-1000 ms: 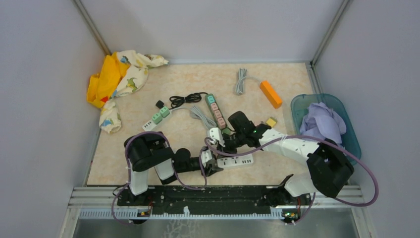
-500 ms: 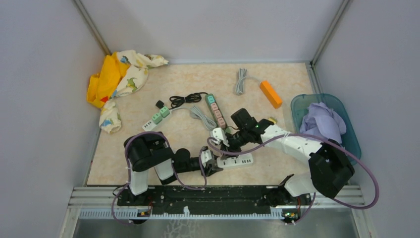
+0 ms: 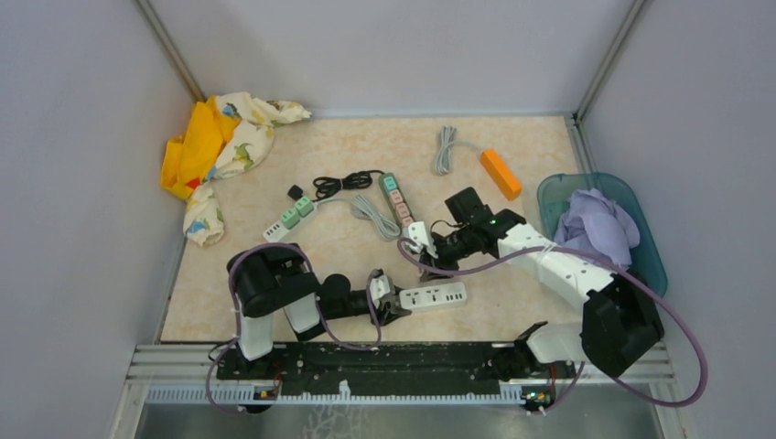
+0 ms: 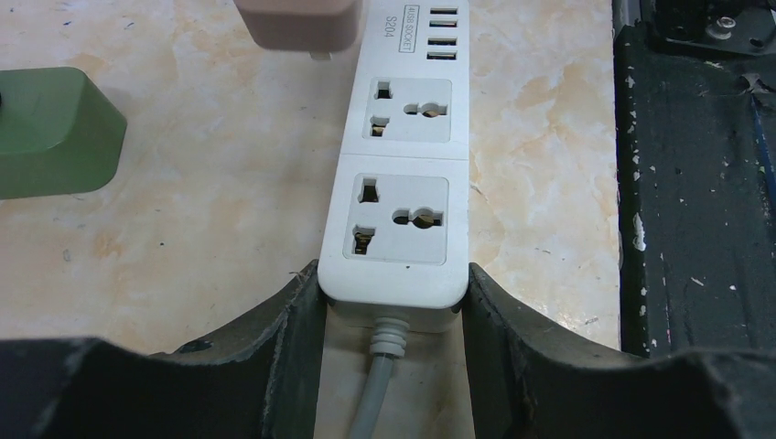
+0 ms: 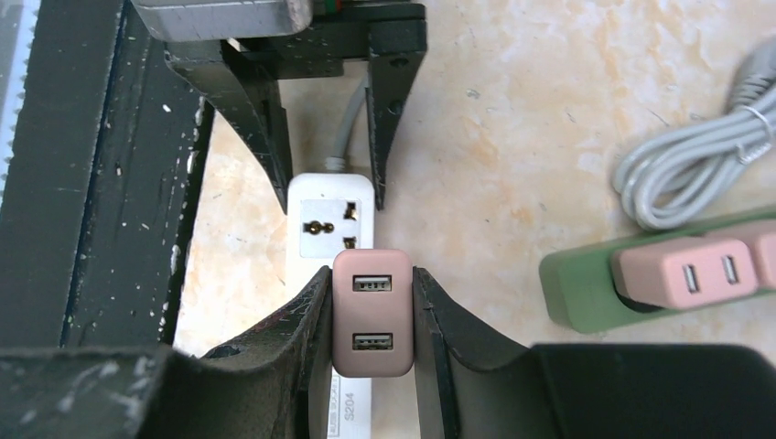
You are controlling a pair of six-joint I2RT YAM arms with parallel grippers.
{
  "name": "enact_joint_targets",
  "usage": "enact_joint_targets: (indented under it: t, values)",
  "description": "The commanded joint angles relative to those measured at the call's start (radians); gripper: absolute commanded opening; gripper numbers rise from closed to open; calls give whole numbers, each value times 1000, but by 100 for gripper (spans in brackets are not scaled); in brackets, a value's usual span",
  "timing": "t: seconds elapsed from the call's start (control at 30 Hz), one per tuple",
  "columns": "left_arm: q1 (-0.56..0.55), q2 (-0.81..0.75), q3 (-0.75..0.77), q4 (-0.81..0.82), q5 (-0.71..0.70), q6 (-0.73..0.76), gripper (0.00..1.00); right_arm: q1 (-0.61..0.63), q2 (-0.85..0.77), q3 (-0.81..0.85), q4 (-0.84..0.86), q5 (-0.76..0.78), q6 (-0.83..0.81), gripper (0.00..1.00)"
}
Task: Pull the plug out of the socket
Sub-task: Remove the plug from the socket, then place the plug at the center of the board.
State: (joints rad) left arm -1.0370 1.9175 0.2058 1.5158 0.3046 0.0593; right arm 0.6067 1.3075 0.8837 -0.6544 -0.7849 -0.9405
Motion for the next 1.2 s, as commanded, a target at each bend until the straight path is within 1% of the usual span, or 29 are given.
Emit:
enact_joint_targets:
  t: [0.0, 0.03, 0.13, 0.27, 0.4, 0.5, 0.6, 0.63, 0.87, 1.0, 1.1, 1.17]
  values:
    - [2, -13, -14, 49, -5, -41, 2, -51, -61, 47, 13, -48, -3, 0]
    - [2, -22, -10, 31, -5, -43, 4, -66, -68, 45, 25, -44, 11, 0]
    - [2, -54, 3, -24, -5, -53, 18, -108, -83, 39, 57, -29, 43, 0]
    - [2, -109, 9, -80, -21, -56, 44, -158, -105, 34, 78, -30, 69, 0]
    - [2, -164, 14, -139, -29, -62, 64, -196, -125, 28, 95, -30, 87, 0]
    - [2, -215, 18, -191, -23, -68, 75, -220, -133, 25, 118, -24, 115, 0]
    - [2, -276, 23, -251, -21, -75, 80, -239, -137, 23, 134, -13, 136, 0]
    - [2, -301, 29, -299, -22, -79, 81, -246, -139, 22, 140, -9, 141, 0]
    - [2, -492, 80, -597, -16, -98, 83, -291, -146, 14, 170, 9, 175, 0]
    - [2, -621, 106, -762, -41, -138, 83, -308, -143, 5, 199, 46, 202, 0]
    - [2, -702, 107, -847, -60, -181, 84, -318, -138, 1, 220, 69, 224, 0]
    - [2, -748, 93, -864, -75, -222, 84, -322, -134, -2, 229, 84, 233, 0]
